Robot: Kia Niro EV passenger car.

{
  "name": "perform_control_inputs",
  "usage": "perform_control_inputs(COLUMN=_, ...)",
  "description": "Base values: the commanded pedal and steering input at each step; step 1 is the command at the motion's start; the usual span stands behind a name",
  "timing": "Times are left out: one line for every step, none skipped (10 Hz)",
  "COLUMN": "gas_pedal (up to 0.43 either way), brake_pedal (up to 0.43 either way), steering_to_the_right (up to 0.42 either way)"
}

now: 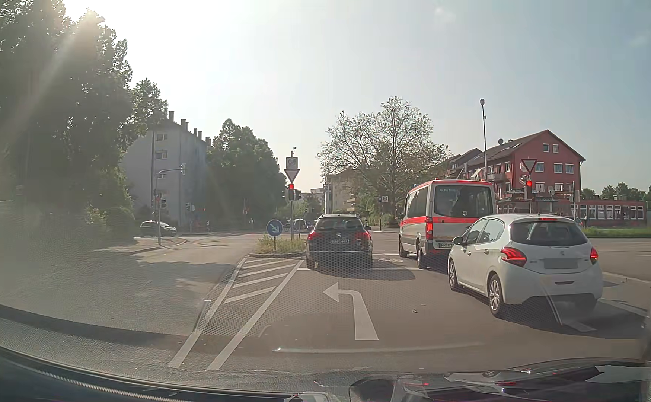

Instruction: Follow the waypoints while adhering to traffic rules and regulations

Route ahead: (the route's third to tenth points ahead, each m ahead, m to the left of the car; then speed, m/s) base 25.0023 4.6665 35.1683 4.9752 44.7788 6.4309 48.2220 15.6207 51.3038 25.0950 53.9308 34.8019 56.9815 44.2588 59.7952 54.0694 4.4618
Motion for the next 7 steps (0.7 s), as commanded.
perform_control_inputs(gas_pedal=0.0, brake_pedal=0.207, steering_to_the_right=-0.005)
perform_control_inputs(gas_pedal=0.0, brake_pedal=0.207, steering_to_the_right=-0.004)
perform_control_inputs(gas_pedal=0.0, brake_pedal=0.213, steering_to_the_right=-0.004)
perform_control_inputs(gas_pedal=0.0, brake_pedal=0.213, steering_to_the_right=-0.004)
perform_control_inputs(gas_pedal=0.0, brake_pedal=0.213, steering_to_the_right=-0.004)
perform_control_inputs(gas_pedal=0.0, brake_pedal=0.213, steering_to_the_right=-0.004)
perform_control_inputs(gas_pedal=0.0, brake_pedal=0.22, steering_to_the_right=-0.004)
